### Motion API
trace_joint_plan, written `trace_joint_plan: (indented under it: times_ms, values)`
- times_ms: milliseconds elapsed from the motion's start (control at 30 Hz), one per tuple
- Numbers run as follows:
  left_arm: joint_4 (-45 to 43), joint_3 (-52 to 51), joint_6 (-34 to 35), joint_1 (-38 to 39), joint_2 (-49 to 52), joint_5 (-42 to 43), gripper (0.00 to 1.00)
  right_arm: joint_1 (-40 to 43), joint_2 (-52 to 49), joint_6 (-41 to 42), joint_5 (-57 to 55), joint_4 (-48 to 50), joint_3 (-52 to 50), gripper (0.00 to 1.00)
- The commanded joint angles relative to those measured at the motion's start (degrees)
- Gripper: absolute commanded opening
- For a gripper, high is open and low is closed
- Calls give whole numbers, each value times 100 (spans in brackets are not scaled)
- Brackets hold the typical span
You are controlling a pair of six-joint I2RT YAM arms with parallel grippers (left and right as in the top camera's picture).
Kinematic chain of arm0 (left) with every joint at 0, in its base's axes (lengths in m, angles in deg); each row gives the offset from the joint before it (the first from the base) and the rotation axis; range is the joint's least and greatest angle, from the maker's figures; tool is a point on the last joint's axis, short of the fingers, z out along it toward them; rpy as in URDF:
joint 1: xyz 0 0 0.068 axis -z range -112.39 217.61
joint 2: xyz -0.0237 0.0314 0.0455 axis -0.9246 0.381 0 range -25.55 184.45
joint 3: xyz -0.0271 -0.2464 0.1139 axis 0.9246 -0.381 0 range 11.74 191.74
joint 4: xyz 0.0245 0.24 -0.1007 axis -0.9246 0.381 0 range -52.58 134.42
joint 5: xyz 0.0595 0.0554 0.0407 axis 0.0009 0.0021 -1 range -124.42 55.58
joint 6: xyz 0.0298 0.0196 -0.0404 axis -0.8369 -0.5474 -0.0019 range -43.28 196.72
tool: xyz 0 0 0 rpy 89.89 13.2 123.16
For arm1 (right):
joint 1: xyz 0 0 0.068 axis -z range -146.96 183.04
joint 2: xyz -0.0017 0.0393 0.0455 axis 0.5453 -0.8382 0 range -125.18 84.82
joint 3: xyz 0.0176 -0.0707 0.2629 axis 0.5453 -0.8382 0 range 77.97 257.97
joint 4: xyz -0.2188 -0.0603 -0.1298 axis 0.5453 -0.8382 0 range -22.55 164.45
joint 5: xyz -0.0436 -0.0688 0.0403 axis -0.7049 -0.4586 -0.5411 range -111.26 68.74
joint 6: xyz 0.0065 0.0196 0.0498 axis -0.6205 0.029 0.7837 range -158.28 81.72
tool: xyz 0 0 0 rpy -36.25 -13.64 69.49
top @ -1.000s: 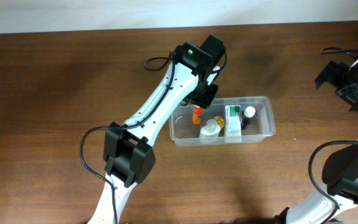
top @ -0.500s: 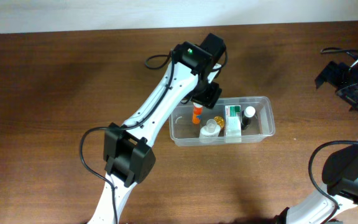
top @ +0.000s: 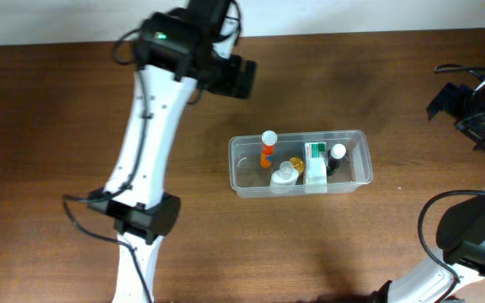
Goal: Pack container
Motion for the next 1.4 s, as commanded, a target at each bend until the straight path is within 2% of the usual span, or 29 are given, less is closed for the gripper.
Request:
trace_joint_plan:
  times_ms: [0, 67, 200, 300, 400, 467, 733, 933, 1033, 1067, 1133, 1367]
  values:
    - [22, -328, -76, -208, -870, 22, 99, 2, -35, 9, 4, 15, -37, 98]
    - [24, -872, -160, -280, -1316, 4, 99, 2, -35, 9, 4, 15, -37, 98]
    - [22, -2747, -125, -295, -2520, -343, 100, 2, -35, 9, 4, 15, -37, 98]
    - [-42, -4533, 723, -295, -3630, -772, 99, 2, -35, 9, 4, 15, -37, 98]
    - [-9, -5281, 1486, -295, -4188, -1141, 99, 2, -35, 9, 4, 15, -37, 98]
    - [22, -5694, 1609, -295, -4509, -1075, 99, 2, -35, 9, 4, 15, -37, 98]
    - [22, -5840, 1602, -295, -4704, -1027, 100, 2, -35, 9, 4, 15, -37, 99]
    - [-240, -5978, 1250, -267, -4697, -1187, 99, 2, -35, 9, 4, 17, -37, 98]
    - [-1130, -6465, 297, -212, -4730, -1182, 99, 2, -35, 9, 4, 15, -37, 98]
    - [-1834, -6968, -170, -214, -4881, -1115, 100, 2, -35, 9, 4, 15, -37, 98]
    - [-2527, -7617, -560, -214, -5141, -938, 99, 2, -35, 9, 4, 15, -37, 98]
    - [-5302, -10808, -909, -426, -6848, -879, 99, 2, -35, 9, 4, 15, -37, 98]
